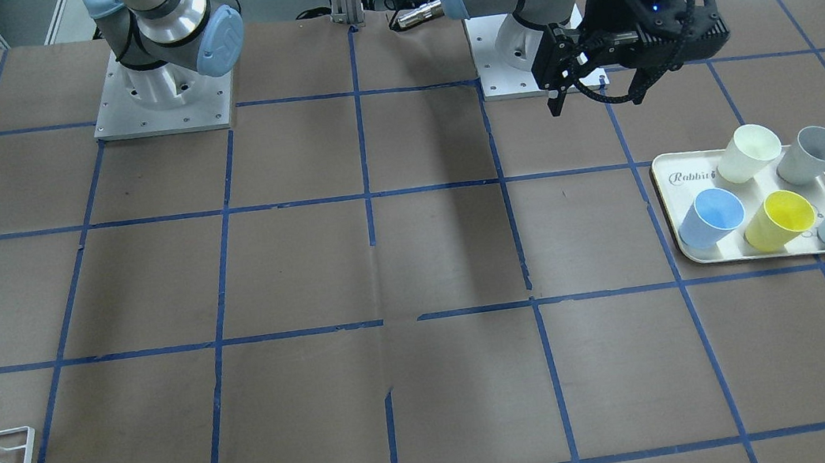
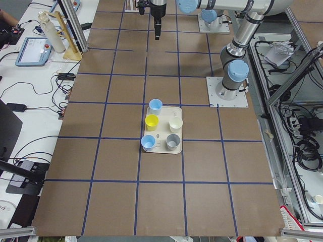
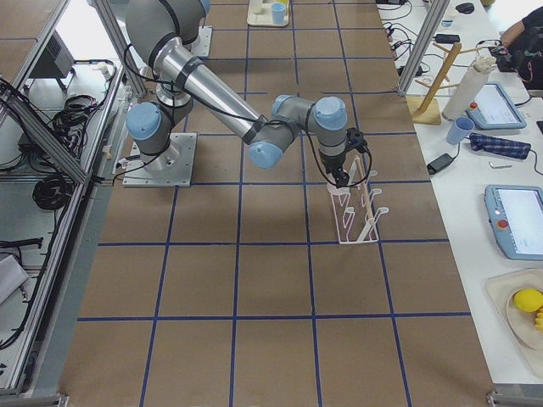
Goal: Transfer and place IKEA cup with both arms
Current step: 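Lower the right gripper and close it on the pink cup's rim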
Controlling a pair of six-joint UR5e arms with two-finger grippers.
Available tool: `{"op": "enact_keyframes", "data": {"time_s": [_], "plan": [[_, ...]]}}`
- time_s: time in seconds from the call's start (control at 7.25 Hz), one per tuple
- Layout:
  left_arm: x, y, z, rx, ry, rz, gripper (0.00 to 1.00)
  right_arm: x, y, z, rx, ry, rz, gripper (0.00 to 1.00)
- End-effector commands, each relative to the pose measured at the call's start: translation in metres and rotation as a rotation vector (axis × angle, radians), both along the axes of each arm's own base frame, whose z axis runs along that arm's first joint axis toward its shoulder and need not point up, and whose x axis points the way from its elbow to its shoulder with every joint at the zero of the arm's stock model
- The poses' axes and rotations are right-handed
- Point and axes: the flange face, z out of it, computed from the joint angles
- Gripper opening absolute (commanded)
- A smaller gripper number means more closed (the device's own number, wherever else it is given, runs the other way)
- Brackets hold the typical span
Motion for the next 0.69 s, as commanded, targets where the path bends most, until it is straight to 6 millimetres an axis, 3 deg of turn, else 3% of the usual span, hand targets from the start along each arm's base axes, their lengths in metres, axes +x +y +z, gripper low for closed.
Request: {"op": "enact_keyframes", "data": {"time_s": [0.0,0.41,0.55], "plan": [[0.0,0.0,0.002,-0.004,0.0,0.0,1.0,0.0,0.001,0.001,0.006,0.005,0.0,0.0],[0.0,-0.001,0.002,-0.004,0.001,0.0,1.0,0.004,0.01,0.026,0.003,0.018,-0.002,0.0],[0.0,-0.001,0.002,-0.004,0.001,0.001,1.0,0.008,0.017,0.043,0.009,0.016,-0.003,0.0]]}}
